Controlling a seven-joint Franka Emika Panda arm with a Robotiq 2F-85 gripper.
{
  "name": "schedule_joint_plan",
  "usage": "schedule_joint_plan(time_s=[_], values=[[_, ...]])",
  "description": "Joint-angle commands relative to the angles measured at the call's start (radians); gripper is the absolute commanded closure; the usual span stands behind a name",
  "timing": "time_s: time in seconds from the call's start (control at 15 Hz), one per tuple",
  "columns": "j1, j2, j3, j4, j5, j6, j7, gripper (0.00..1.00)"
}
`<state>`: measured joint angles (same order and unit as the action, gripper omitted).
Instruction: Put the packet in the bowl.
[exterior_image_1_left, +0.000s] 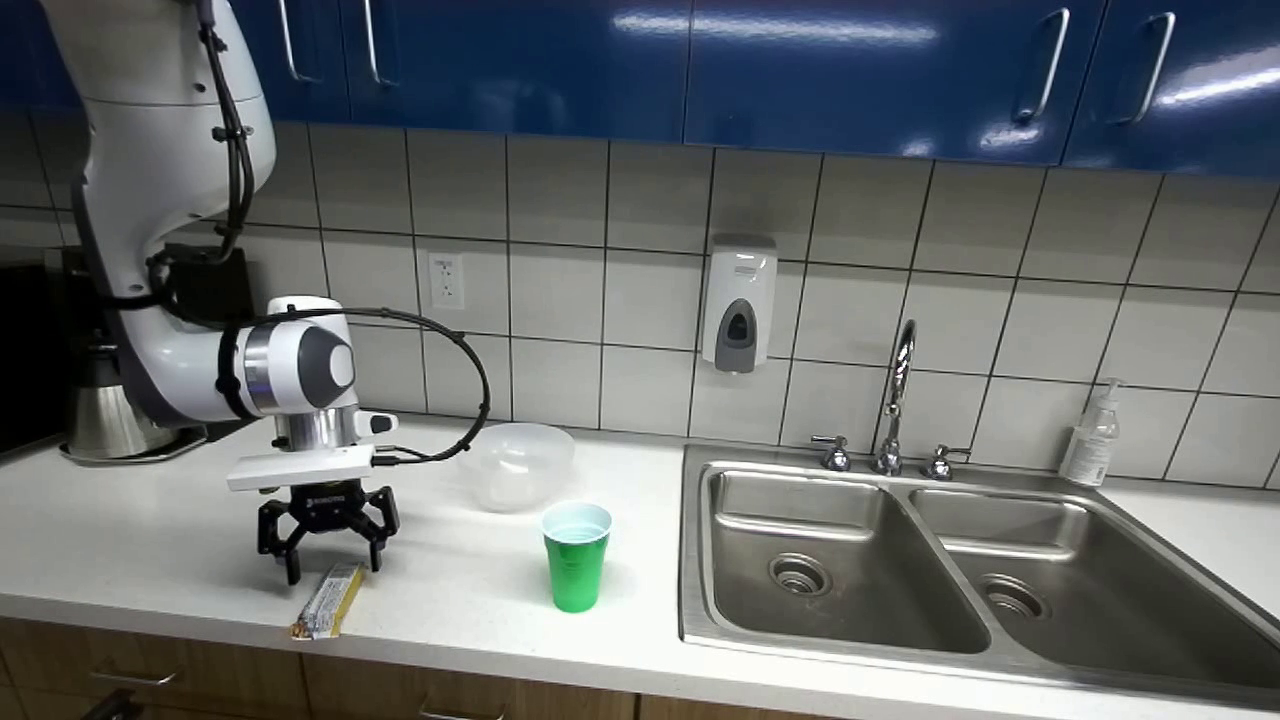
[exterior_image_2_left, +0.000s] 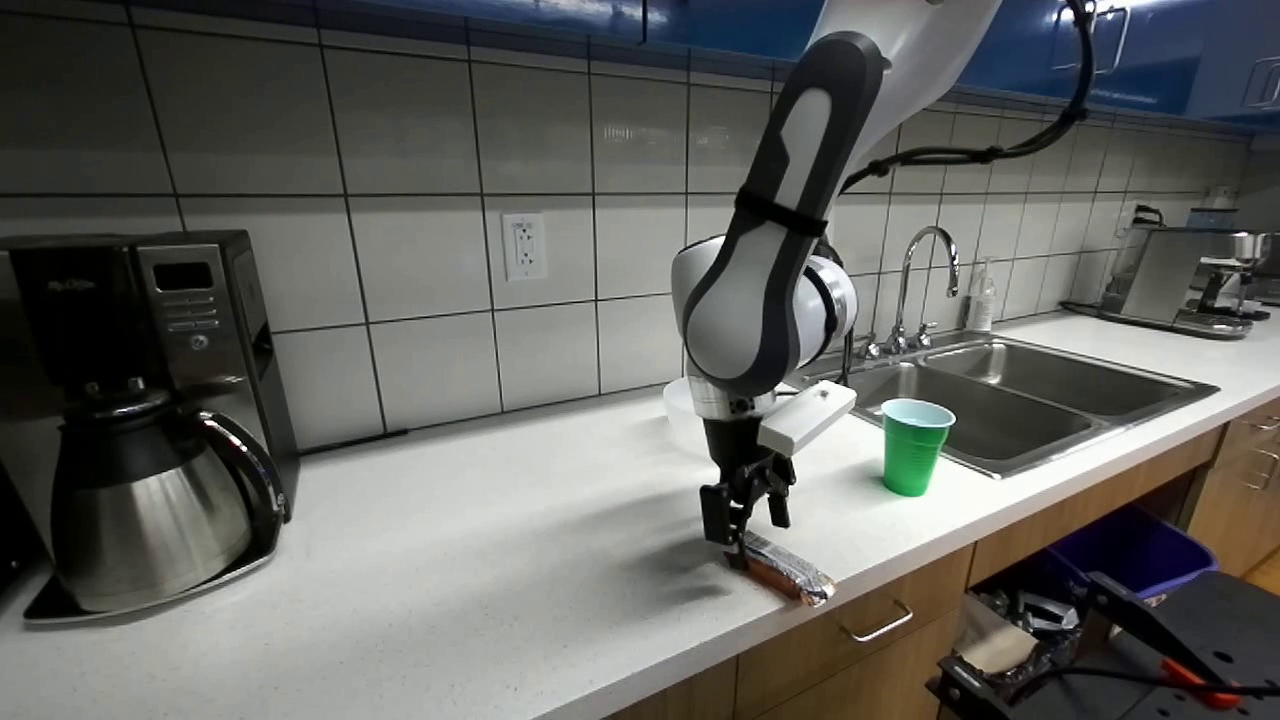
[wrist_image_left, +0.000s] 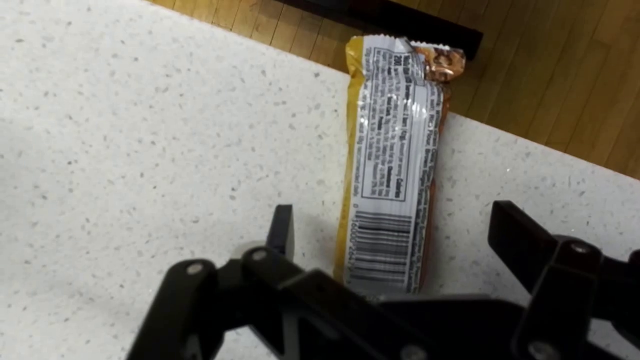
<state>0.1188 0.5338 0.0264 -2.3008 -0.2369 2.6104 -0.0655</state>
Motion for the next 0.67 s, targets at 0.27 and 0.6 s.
schedule_joint_plan(time_s=[0.27,0.6], values=[[0.021,-0.021,-0.021,-0.075,-0.006,0.095,0.055,0.0],[0.019,-0.017,-0.039,-0.1,-0.005,0.133,0.047,0.0]])
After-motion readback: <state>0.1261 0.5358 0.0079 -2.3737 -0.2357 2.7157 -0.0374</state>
